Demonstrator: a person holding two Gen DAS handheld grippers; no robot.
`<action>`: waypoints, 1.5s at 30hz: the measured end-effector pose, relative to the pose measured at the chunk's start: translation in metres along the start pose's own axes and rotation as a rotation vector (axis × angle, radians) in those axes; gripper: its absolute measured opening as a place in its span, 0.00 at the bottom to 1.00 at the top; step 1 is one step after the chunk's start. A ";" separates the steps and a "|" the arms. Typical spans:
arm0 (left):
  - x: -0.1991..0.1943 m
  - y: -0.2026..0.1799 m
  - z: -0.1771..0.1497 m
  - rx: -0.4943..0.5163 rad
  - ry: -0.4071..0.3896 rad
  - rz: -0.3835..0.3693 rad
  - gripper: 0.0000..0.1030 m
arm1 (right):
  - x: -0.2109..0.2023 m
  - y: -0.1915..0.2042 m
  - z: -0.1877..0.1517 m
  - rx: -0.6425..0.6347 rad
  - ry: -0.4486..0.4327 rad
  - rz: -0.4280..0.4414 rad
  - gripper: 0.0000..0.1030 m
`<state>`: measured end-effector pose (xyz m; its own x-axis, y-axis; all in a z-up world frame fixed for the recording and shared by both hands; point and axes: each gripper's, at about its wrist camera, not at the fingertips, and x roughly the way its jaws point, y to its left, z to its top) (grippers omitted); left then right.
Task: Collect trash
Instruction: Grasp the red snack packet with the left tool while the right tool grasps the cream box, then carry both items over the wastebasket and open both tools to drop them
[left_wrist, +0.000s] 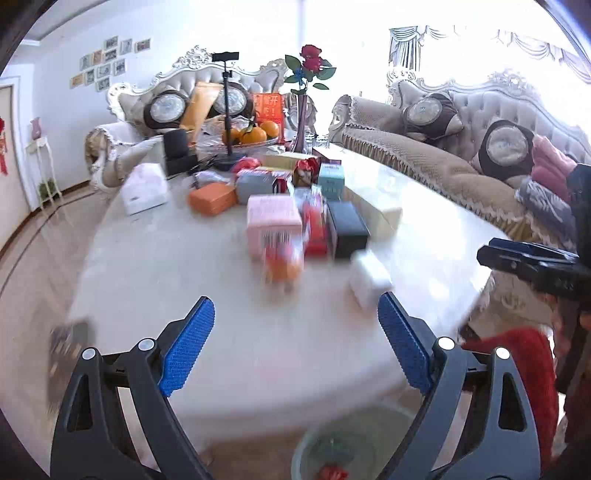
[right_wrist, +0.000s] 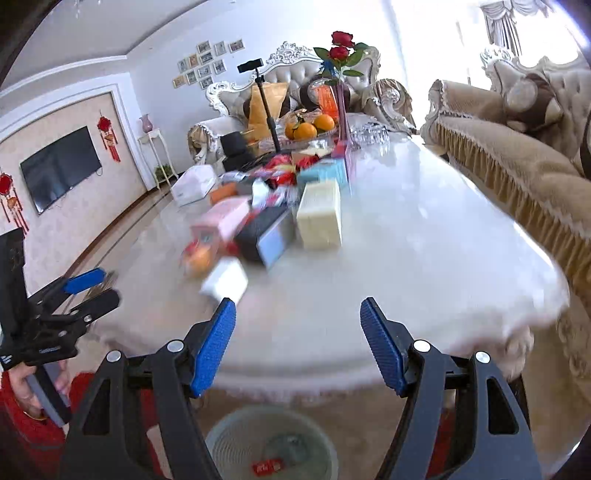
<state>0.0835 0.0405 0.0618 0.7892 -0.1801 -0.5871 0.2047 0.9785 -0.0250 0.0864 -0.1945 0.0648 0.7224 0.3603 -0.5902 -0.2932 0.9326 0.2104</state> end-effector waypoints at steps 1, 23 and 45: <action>0.018 0.005 0.008 -0.002 0.018 -0.009 0.85 | 0.011 0.000 0.011 -0.008 0.005 -0.003 0.65; 0.129 0.036 0.024 -0.083 0.217 -0.017 0.85 | 0.151 -0.019 0.073 -0.097 0.183 -0.146 0.65; 0.058 0.032 0.019 -0.113 0.126 -0.046 0.39 | 0.083 -0.035 0.056 0.017 0.100 -0.026 0.44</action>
<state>0.1463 0.0592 0.0423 0.7005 -0.2178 -0.6796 0.1669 0.9759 -0.1408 0.1915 -0.1958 0.0522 0.6630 0.3330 -0.6705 -0.2637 0.9421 0.2071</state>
